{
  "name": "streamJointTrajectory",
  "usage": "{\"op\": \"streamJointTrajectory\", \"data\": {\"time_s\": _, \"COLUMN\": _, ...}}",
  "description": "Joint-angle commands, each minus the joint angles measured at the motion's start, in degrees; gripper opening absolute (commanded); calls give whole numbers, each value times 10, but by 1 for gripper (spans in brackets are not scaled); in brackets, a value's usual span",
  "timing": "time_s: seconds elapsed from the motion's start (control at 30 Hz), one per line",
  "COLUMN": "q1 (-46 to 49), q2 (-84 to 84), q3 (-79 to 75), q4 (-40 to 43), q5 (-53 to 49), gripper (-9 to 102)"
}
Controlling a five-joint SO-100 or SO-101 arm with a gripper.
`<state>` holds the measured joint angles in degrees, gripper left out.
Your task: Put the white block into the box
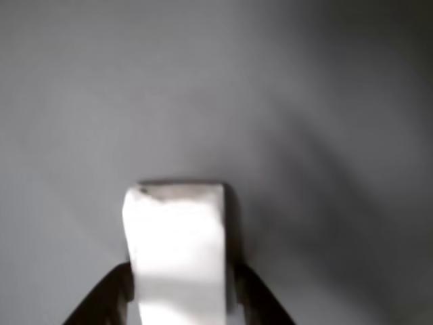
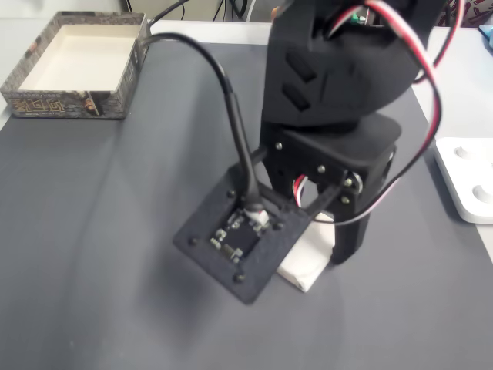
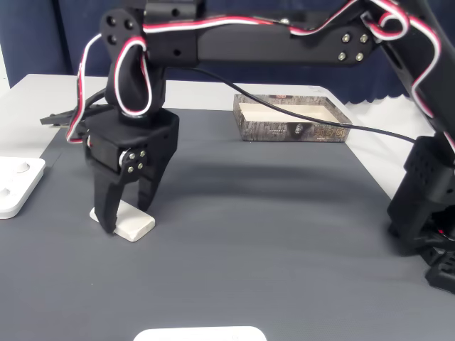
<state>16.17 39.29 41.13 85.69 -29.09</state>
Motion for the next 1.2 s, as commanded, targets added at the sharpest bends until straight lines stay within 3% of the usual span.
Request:
{"op": "streamJointTrajectory", "data": {"time_s": 0.0, "q1": -2, "q2": 9, "q3": -37, "q4": -14, "q5": 10, "gripper": 21}}
{"op": "streamJointTrajectory", "data": {"time_s": 0.37, "q1": -4, "q2": 4, "q3": -38, "q4": -13, "q5": 18, "gripper": 19}}
{"op": "streamJointTrajectory", "data": {"time_s": 0.93, "q1": -10, "q2": 4, "q3": -38, "q4": -1, "q5": -1, "gripper": -2}}
{"op": "streamJointTrajectory", "data": {"time_s": 1.17, "q1": -8, "q2": 21, "q3": -25, "q4": 18, "q5": 6, "gripper": -2}}
